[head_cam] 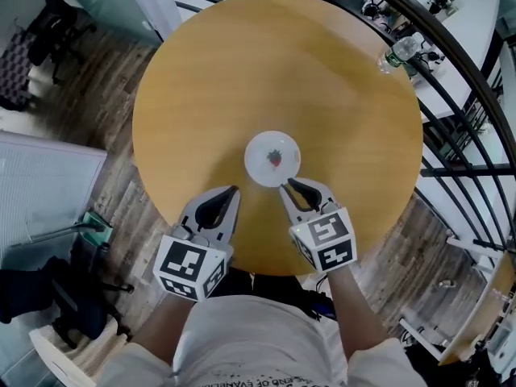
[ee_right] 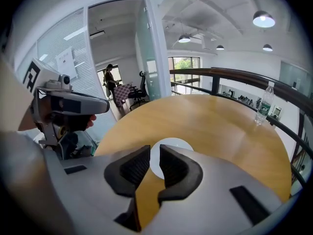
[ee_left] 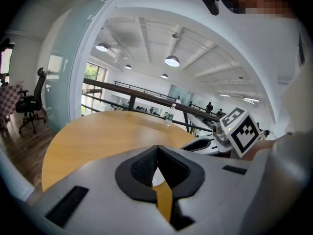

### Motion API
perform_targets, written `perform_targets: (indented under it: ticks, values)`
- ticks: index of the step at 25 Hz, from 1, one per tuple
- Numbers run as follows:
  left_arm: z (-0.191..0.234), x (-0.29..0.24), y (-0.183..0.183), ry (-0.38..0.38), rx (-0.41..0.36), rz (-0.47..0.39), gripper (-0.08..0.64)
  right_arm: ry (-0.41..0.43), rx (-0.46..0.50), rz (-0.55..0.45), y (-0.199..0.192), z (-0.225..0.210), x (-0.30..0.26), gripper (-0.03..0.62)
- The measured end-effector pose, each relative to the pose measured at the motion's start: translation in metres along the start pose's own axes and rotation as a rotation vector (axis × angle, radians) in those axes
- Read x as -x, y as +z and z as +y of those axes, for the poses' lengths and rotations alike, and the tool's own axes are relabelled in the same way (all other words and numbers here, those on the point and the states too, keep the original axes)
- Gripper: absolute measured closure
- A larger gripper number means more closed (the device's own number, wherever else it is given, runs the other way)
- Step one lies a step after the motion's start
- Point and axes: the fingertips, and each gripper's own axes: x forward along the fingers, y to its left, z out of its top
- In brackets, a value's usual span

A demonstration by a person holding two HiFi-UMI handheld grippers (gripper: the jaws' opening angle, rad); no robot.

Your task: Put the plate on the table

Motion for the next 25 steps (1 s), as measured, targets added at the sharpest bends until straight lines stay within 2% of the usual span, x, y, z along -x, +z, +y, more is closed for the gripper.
perform_targets:
  ticks: [11, 17, 25]
  values:
    - [-0.038, 0.043, 0.003, -0.034, -0.047, 0.0, 0.537, -0.043, -0.006, -0.093, 0.013, 0.017, 0.071, 0.557]
    - [-0.044, 0.065, 0.015, -0.025, -0.042, -0.047, 0.537, -0.069, -0.013, -0.156, 0.025, 0.022, 0.11, 0.561]
    - [-0.062, 0.069, 0.02, -0.045, -0.061, -0.055, 0.537, -0.057, -0.058, -0.204, 0.014, 0.03, 0.143, 0.566]
